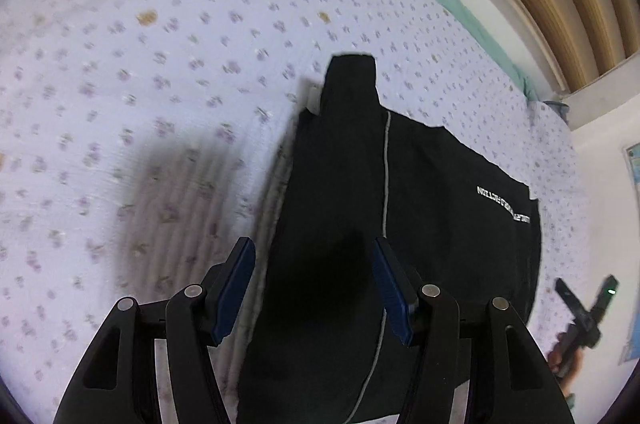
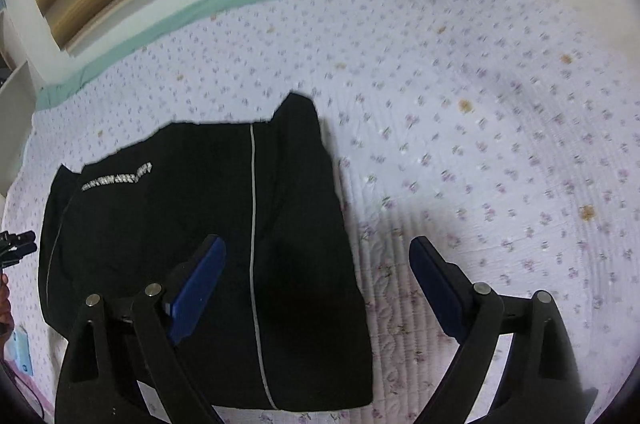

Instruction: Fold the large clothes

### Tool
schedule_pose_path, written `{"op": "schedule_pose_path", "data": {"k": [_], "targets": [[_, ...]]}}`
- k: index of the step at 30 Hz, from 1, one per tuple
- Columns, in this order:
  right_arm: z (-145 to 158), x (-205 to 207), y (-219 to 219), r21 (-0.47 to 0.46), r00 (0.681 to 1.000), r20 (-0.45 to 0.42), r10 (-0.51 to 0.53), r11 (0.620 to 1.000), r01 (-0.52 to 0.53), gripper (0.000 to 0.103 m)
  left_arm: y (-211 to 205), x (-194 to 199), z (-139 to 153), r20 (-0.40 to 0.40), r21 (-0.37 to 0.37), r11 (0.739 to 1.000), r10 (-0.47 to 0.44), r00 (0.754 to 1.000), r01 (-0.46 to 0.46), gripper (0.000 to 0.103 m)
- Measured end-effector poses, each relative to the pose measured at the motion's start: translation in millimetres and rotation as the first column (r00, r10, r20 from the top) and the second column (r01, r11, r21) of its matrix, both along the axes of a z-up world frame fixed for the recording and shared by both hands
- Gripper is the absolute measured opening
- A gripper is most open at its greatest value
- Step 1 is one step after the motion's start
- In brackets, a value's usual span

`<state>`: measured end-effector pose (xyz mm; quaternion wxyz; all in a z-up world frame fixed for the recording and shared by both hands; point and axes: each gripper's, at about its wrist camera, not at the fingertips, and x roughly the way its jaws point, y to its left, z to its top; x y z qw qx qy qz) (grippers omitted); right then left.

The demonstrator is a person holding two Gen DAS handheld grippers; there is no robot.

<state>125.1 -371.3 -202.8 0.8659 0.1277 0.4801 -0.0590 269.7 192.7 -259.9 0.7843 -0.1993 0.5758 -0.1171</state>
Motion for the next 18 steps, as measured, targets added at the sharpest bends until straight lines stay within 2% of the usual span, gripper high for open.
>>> {"op": "schedule_pose_path", "data": {"k": [4, 7, 11, 12, 15, 18], "targets": [[-24, 18, 0, 0.055, 0.999, -0.038, 0.030, 0.998, -0.028, 0.094, -3, 14, -21, -0.054, -0.040, 0.999, -0.006, 0.998, 0.004, 0.061], [-40, 28, 0, 0.116, 0.997, -0.060, 0.053, 0.992, -0.046, 0.094, -1, 20, -35, -0.071, -0.060, 0.997, 0.043, 0.997, -0.047, 0.062], [-70, 46, 2, 0.116, 0.989, -0.137, 0.062, 0.992, -0.046, 0.094, -1, 31, -65, -0.132, -0.131, 0.986, 0.081, 0.988, -0.098, 0.072], [-76, 49, 2, 0.126, 0.987, -0.151, 0.064, 0.991, -0.045, 0.094, -2, 34, -70, -0.140, -0.147, 0.984, 0.080, 0.987, -0.100, 0.078], [-99, 60, -8, 0.253, 0.980, -0.188, 0.066, 0.967, -0.016, 0.100, 0, 42, -86, -0.176, -0.221, 0.969, 0.069, 0.982, -0.107, 0.083], [-113, 66, -18, 0.356, 0.980, -0.190, 0.057, 0.934, 0.014, 0.103, 0, 48, -91, -0.183, -0.290, 0.954, 0.026, 0.983, -0.079, 0.083]]}}
